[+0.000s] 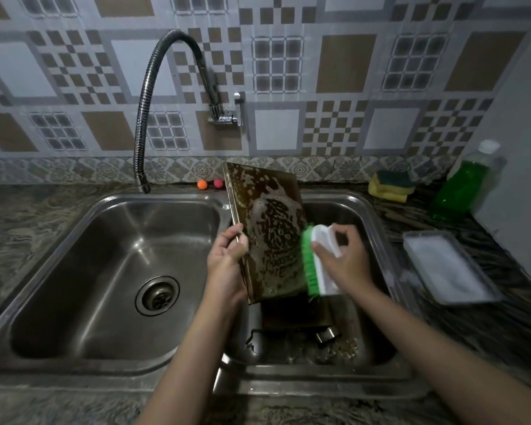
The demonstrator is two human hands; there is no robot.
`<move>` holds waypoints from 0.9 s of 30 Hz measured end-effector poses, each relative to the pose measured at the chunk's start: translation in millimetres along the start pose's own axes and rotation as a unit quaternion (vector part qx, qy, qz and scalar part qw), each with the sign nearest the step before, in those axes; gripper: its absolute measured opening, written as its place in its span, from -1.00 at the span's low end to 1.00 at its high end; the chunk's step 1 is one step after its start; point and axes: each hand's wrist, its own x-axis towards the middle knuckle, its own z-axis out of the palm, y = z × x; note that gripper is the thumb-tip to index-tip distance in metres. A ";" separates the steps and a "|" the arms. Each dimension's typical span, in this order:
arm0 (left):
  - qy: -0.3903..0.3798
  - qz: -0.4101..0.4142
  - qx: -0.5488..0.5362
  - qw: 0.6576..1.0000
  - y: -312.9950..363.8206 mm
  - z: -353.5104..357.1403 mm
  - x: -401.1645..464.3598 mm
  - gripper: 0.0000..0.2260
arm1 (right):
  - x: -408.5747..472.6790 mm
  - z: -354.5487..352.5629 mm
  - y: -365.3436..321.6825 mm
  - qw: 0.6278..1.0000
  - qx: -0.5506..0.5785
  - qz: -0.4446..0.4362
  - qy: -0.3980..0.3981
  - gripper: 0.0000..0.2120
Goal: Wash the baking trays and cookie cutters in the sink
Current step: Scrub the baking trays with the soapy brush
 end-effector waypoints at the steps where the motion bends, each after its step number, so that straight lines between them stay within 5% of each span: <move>1: -0.006 -0.007 0.008 1.000 -1.5 0.8 -3.1 -0.79 | 10.3 -5.5 -0.4 0.999 0.009 0.011 0.029 -0.61; 8: -0.016 -0.038 0.078 0.996 -25.7 7.3 -11.5 -0.83 | -3.5 12.8 -30.1 0.994 0.023 -0.097 -0.053 -0.58; 15: -0.103 -0.031 0.146 0.983 -25.6 4.3 -25.8 -0.84 | 78.3 -22.1 -23.8 0.998 0.005 0.047 0.048 -0.61; 21: -0.047 -0.025 0.122 0.991 -26.0 -0.9 -12.0 -0.87 | 0.0 13.9 -34.9 0.987 -0.012 -0.141 -0.080 -0.56; 27: -0.066 -0.041 0.132 0.988 -38.0 13.5 -20.2 -0.85 | 50.5 -7.8 -59.7 0.999 -0.010 -0.031 -0.018 -0.60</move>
